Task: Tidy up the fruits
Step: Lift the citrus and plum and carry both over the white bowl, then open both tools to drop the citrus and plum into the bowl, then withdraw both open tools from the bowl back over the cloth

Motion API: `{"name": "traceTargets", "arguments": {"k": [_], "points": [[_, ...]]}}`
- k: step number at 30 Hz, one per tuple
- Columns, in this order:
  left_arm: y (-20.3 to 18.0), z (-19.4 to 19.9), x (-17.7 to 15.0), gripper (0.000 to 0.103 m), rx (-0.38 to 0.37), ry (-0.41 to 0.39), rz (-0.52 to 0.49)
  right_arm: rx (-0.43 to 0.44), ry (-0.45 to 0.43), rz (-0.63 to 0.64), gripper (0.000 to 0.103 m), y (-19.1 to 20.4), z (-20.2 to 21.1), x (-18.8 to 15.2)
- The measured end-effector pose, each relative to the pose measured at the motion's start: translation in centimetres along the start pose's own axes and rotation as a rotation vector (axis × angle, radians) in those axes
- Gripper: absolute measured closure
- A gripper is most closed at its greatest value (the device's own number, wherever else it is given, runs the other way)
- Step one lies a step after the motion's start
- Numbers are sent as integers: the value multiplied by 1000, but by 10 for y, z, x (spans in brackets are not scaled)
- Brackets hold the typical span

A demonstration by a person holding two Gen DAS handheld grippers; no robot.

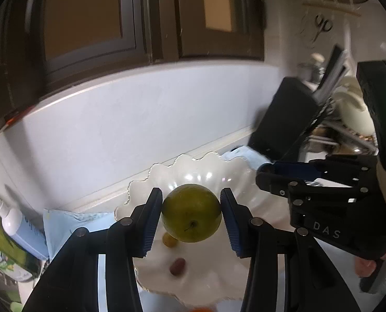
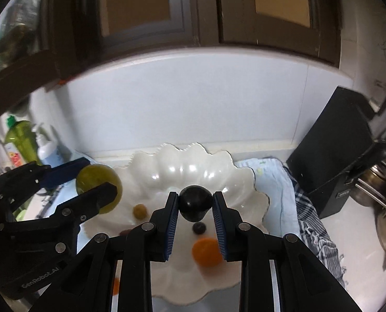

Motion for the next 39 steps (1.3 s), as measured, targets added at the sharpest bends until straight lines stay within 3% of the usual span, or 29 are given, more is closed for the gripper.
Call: {"name": "traceTargets", "arguments": {"k": [10, 17, 20, 22, 23, 29, 39], "points": [[12, -75, 7, 58, -7, 160, 24, -37, 191, 0, 75, -16, -75, 7], [16, -110, 4, 58, -43, 265, 51, -25, 282, -63, 74, -31, -105, 2], [17, -116, 6, 58, -50, 272, 53, -20, 302, -59, 73, -34, -109, -1], [17, -114, 9, 53, -45, 270, 46, -21, 313, -56, 67, -34, -112, -3], [17, -114, 10, 50, -39, 269, 44, -23, 312, -55, 62, -35, -113, -3], [23, -103, 13, 40, 19, 258, 48, -41, 262, -50, 52, -37, -98, 3], [29, -45, 10, 28, 58, 205, 93, -79, 120, -21, 49, -29, -36, 11]]}}
Point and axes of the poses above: each gripper's, at about its wrist camera, not at the fingertips, and z roughly against the way its jaws point, y to its left, x to its top, the point moved 4 cm from there along -z, roughly the way its jaws point, and after that the axes turned 7 degrees about -z, right-handed, at the moved point
